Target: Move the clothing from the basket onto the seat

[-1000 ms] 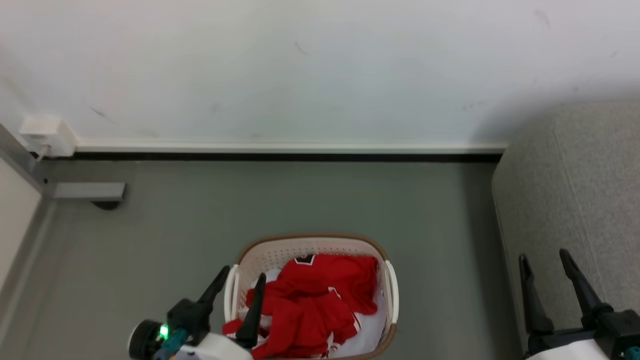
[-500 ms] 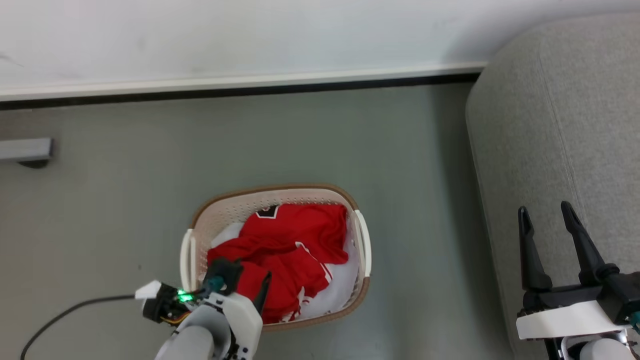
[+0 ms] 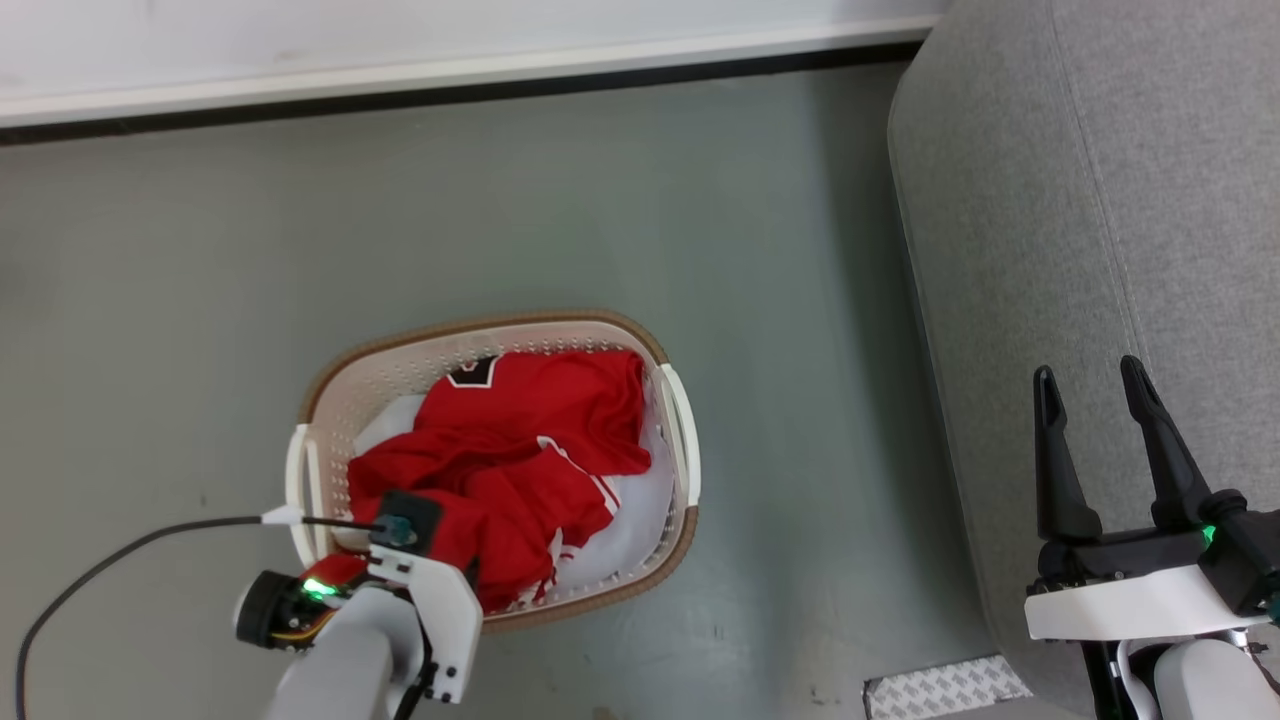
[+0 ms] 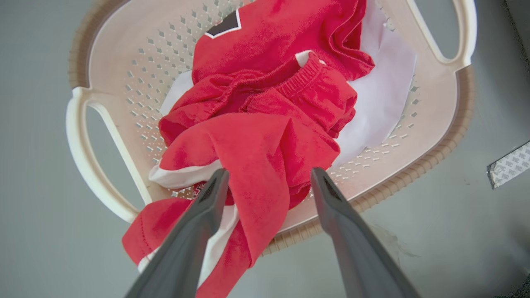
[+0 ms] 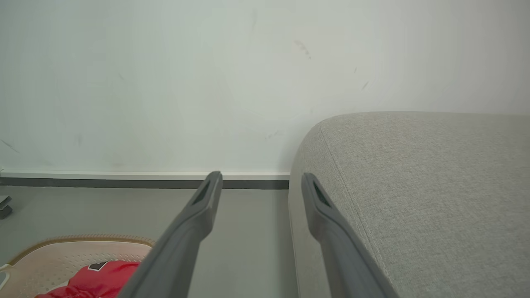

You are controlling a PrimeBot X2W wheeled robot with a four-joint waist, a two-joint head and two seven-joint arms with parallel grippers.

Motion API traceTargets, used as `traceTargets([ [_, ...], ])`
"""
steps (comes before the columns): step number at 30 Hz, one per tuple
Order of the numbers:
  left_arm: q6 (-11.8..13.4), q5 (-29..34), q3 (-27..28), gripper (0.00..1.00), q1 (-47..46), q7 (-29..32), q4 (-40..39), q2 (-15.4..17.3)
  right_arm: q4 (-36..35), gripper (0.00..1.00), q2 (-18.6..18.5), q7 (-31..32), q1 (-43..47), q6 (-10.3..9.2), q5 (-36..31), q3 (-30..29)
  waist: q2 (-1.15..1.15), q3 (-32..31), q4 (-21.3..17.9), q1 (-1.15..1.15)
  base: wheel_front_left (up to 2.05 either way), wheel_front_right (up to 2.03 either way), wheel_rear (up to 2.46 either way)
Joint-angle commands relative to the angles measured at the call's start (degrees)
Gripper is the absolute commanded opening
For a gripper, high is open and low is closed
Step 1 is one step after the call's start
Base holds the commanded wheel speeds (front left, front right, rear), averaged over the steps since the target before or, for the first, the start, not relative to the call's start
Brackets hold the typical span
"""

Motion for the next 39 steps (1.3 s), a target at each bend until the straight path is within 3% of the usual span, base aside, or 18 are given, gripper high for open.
traceTargets([
  [1,0.3,-0.7,0.3,1.00,-0.9,-0.2,0.6,0.7,-0.2,1.00,0.1,0.0,-1.0,0.05,0.9,0.2,0.00,0.8,-0.5,-0.01,0.00,0.00,0.00],
  [13,3.3,-1.4,0.1,1.00,-5.0,1.4,4.2,2.6,-1.5,1.00,0.0,0.0,-3.8,0.05,1.6,1.3,0.00,6.5,-1.8,-0.01,0.00,0.00,0.00],
  [26,2.8,-1.1,-1.8,1.00,-10.3,1.4,5.2,3.0,-2.7,1.00,0.0,0.0,-6.9,0.05,2.5,3.1,0.00,13.2,-2.8,-0.01,0.00,0.00,0.00],
  [27,2.6,-1.1,-2.0,0.90,-10.7,0.8,5.2,2.9,-2.8,1.00,0.1,0.0,-7.0,0.05,2.5,3.2,0.00,13.4,-2.8,-0.01,0.00,0.00,0.00],
  [28,2.3,-1.0,-2.2,0.50,-11.1,-0.1,4.9,2.7,-2.8,1.00,0.1,0.0,-7.0,0.05,2.5,3.2,0.00,13.6,-2.8,-0.01,0.00,0.00,0.00],
  [29,2.2,-1.0,-2.3,0.00,-11.4,-0.7,4.8,2.6,-2.7,1.00,0.1,0.0,-7.0,0.05,2.5,3.1,0.00,13.7,-2.7,-0.01,0.00,0.00,0.00],
  [39,0.5,-3.4,-2.9,0.00,-8.8,-9.2,4.0,0.2,-0.5,1.00,0.0,0.0,-3.5,0.05,2.6,1.9,0.00,6.4,0.5,-0.01,0.00,0.00,0.00],
])
